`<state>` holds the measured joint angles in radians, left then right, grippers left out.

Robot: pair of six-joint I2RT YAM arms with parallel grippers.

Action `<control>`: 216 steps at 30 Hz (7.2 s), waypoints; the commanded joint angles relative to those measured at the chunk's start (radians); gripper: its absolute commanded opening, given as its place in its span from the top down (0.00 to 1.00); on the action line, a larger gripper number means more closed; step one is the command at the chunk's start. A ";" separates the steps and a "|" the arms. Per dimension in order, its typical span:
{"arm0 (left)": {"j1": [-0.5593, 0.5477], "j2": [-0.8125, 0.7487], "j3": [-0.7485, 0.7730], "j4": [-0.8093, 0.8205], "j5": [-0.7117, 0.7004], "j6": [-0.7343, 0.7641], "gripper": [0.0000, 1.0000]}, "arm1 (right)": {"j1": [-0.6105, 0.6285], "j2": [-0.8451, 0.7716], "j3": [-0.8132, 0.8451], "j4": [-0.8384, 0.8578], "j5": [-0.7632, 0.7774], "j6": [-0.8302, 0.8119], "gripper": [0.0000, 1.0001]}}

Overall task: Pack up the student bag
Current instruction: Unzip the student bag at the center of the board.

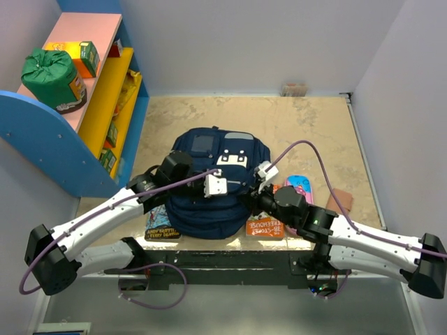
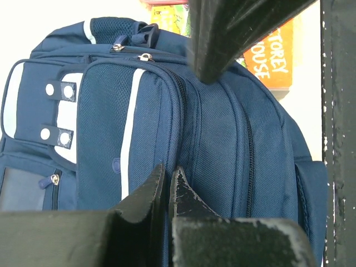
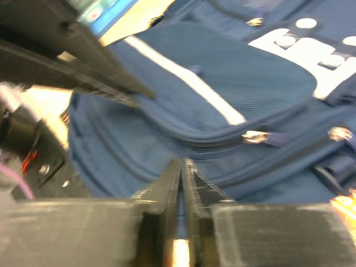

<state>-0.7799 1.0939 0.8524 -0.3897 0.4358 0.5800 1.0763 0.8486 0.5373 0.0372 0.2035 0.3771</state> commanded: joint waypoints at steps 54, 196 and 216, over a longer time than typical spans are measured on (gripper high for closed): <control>-0.001 -0.220 0.056 -0.129 0.057 0.170 1.00 | -0.009 0.150 -0.215 0.527 -0.026 -0.052 0.81; 0.001 -0.275 -0.104 -0.071 0.096 0.196 1.00 | -0.312 0.167 -0.246 0.665 -0.300 0.663 0.33; -0.002 -0.230 -0.139 0.048 0.015 0.257 1.00 | -0.414 0.288 -0.128 0.374 -0.579 0.931 0.37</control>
<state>-0.7753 0.8669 0.7212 -0.4984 0.4427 0.7902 0.6720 1.1473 0.3927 0.4694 -0.3119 1.2636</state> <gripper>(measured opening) 0.051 0.631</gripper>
